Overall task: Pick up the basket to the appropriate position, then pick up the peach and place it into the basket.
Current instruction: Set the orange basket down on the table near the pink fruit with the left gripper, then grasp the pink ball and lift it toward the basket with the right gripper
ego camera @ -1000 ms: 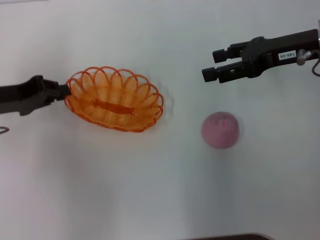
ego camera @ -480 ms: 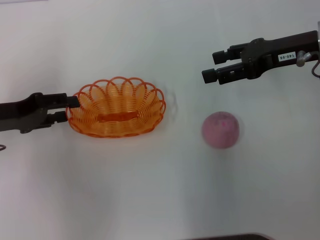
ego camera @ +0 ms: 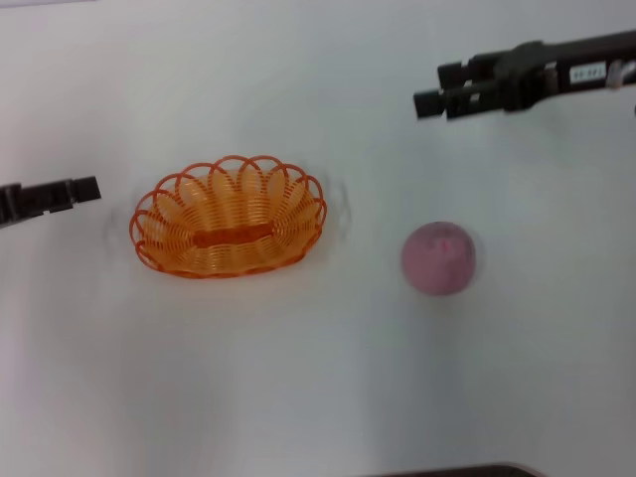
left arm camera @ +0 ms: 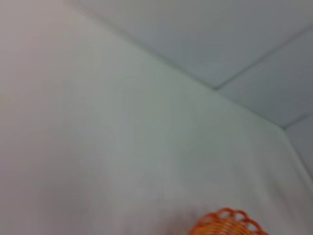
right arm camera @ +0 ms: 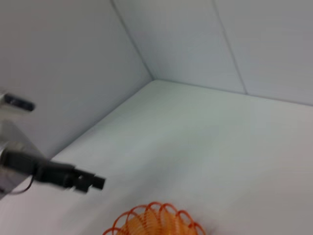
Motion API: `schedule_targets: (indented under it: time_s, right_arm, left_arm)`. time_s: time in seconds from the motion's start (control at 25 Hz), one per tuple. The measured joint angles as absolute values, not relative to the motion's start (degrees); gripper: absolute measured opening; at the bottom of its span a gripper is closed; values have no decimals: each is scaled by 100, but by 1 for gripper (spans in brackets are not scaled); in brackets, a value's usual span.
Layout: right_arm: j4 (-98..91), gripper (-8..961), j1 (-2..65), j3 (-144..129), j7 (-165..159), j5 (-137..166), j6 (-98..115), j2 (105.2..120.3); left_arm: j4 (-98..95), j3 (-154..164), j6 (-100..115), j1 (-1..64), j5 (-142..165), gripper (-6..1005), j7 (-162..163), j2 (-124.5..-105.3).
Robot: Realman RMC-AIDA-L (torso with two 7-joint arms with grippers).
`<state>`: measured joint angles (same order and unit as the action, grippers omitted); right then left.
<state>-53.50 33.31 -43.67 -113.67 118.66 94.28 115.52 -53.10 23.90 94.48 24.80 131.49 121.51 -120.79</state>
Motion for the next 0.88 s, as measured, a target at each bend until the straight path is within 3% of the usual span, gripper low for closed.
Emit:
schedule_targets:
  time_s: [0.16,0.4,0.76,0.88]
  right_arm:
    - [-5556,858,3448,-4411,-11830,11999,9576,11383]
    - [-6319,857,3739,-4688,-12026,13366,10092,11376]
    - [-6333,857,4157,-5221,-12211,14950,10214,11724]
    - [-6325,857,4184,-5350,-12261,15195,10113,11880]
  left_arm:
    - [-5423,2184,10065,2375,13068,692,10755,-12139]
    - [-5499,2294,10477,2267,13051,743,10169,-12230]
    - [-5496,2537,10682,2197,13112,897,9659,-12284]
    - [-5500,2559,10778,2150,13120,903,9375,-12303]
